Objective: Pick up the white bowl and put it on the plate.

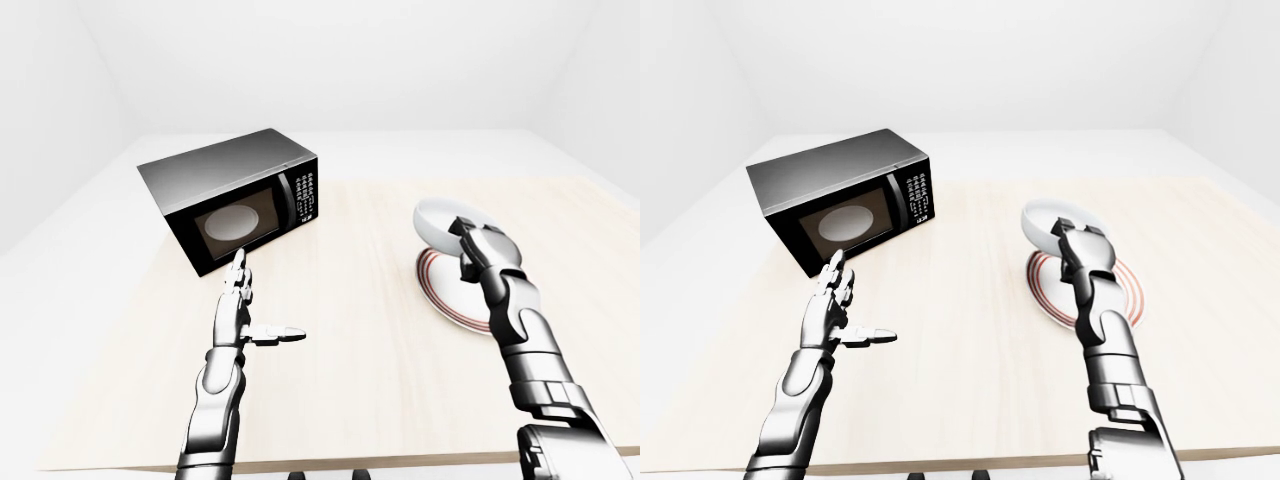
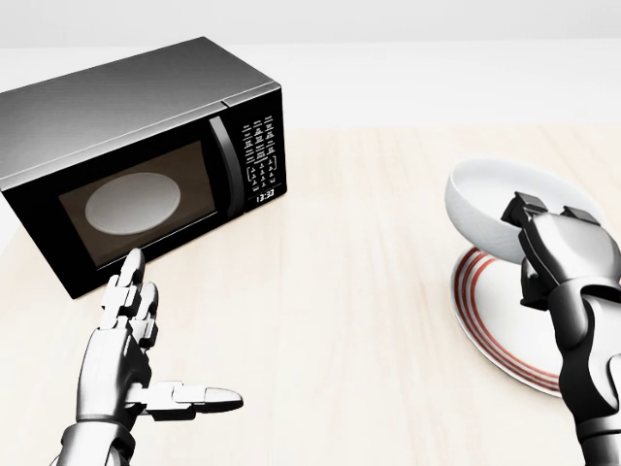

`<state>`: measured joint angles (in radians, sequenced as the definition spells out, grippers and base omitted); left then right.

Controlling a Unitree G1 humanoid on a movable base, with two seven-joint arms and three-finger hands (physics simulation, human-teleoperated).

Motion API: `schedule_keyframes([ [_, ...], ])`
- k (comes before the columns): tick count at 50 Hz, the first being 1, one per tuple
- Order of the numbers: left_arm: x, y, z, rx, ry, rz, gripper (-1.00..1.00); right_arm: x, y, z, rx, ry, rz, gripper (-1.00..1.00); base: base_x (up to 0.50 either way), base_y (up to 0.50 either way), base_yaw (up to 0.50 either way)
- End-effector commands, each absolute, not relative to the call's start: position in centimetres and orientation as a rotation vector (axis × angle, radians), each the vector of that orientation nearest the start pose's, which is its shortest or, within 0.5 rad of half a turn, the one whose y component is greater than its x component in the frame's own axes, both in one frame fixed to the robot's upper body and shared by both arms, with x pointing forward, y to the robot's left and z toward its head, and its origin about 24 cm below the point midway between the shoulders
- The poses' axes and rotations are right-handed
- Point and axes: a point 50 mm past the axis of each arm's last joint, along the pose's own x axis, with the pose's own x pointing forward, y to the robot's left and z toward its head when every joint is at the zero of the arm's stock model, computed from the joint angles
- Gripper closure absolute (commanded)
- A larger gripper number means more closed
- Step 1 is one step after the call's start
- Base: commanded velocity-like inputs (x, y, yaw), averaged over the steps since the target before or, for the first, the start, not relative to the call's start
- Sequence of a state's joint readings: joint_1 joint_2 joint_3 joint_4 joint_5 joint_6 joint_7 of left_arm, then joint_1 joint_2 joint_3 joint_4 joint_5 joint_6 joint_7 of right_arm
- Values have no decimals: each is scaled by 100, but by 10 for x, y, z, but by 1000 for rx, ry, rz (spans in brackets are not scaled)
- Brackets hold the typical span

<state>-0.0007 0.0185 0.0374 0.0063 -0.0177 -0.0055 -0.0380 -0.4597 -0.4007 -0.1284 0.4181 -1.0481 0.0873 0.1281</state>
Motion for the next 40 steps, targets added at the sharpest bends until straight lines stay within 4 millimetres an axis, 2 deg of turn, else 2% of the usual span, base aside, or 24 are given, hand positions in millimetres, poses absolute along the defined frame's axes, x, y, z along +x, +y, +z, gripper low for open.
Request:
schedule_keyframes([
  [1,254,160,41,1,0,0,-100,334,-270,103,-1390,188,-192,100,0,0,0],
  [40,254,160,41,0,0,-1,-100,322,-303,86,-1377,292,-253,100,0,0,0],
])
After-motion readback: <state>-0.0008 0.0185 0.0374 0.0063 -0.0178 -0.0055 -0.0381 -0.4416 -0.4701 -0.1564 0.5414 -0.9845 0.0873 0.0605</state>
